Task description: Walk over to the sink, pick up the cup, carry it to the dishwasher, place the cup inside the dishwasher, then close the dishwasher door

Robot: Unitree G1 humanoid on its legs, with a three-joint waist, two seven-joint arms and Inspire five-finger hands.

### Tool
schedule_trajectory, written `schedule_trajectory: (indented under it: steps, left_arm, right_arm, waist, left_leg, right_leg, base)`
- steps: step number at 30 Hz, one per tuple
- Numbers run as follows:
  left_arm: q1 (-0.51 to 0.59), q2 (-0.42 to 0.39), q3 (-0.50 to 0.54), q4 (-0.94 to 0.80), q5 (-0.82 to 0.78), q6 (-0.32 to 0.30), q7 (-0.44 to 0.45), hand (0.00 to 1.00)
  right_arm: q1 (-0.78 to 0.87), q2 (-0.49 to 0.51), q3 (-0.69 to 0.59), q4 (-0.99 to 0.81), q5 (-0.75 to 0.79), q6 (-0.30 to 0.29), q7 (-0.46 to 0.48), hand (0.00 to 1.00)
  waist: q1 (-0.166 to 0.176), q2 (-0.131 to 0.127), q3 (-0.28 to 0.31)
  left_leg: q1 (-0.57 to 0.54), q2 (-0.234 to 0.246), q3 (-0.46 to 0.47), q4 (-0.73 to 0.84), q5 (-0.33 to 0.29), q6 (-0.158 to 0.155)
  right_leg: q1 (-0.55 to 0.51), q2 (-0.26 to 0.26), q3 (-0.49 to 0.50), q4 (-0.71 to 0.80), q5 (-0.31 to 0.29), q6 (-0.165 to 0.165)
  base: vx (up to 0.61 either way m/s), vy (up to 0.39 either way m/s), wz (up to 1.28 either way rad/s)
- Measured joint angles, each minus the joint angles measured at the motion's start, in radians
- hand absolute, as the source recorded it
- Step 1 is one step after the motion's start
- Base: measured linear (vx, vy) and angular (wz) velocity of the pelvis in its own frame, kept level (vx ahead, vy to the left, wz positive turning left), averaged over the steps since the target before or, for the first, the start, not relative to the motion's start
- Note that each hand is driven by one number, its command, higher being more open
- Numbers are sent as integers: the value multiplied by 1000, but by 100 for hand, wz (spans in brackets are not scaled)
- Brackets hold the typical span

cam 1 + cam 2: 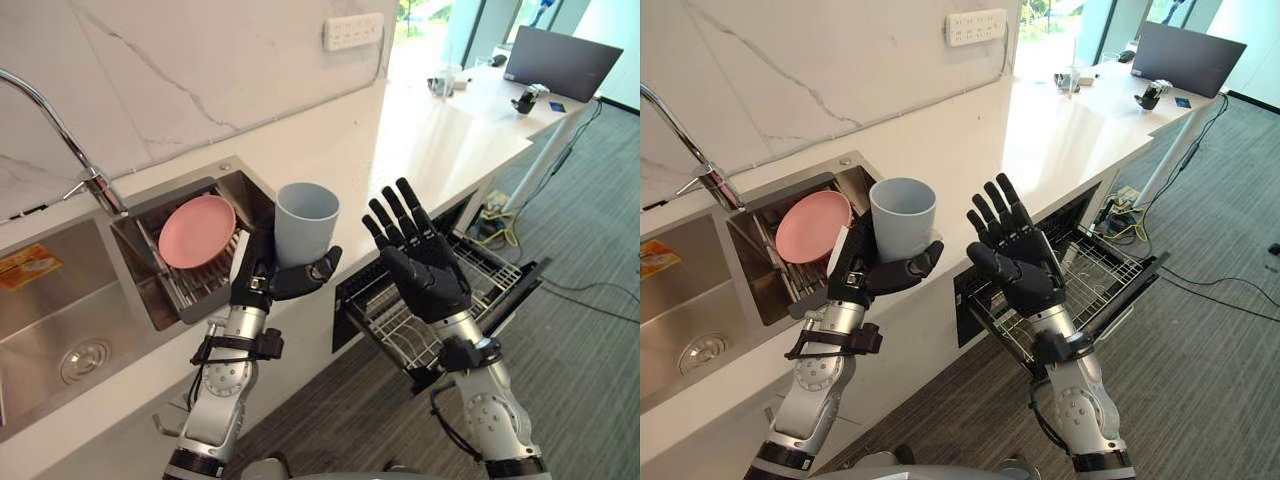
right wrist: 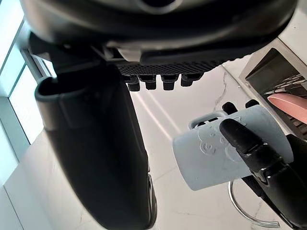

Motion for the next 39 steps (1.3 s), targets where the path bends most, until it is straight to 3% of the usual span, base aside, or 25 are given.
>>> schedule_trajectory:
  steps: [9,19,20,30,34,39]
  left_arm:
    - [-34,25,-80,0,20,3,22,0]
    - [-55,42,-130,2,20,13,47,0]
    - [-56,43,-131,2,20,13,47,0]
    - [-57,41,-158,2,19,19,84,0]
    - [-57,29,-166,2,18,24,98,0]
    - [-57,4,-165,2,13,26,108,0]
  right_arm:
    - [-51,-38,71,0,-139,54,-86,100]
    - [-105,-68,146,0,-209,71,-192,100]
    - [-109,-68,151,0,-211,71,-200,0]
    - [-136,-47,191,4,-254,61,-370,0]
    - [-141,-36,214,7,-284,32,-411,0]
    - [-150,-32,244,7,-293,-2,-450,0]
  waist:
    - [-11,-3,-6]
    - [-14,-2,-33]
    - [-14,-2,-33]
    - [-14,0,-35]
    - [-16,3,-37]
    - [-15,25,-54]
  left_leg:
    - [14,-10,-1,-35,18,-1]
    - [57,-21,2,-123,71,0]
    - [61,-22,2,-130,74,0]
    - [109,-39,4,-236,130,-1]
    - [111,-40,4,-236,134,4]
    - [111,-41,2,-236,138,3]
  right_leg:
    - [2,-6,-4,0,1,1]
    - [3,-5,-4,-3,2,1]
    - [3,-5,-3,-3,2,1]
    - [4,-2,-4,-3,7,0]
    - [3,-3,-3,-3,7,0]
    - [4,-2,-3,-4,7,0]
  base:
    - [-3,0,1]
    - [0,0,0]
    - [0,0,0]
    - [-21,6,1]
    - [0,0,0]
    - [0,0,0]
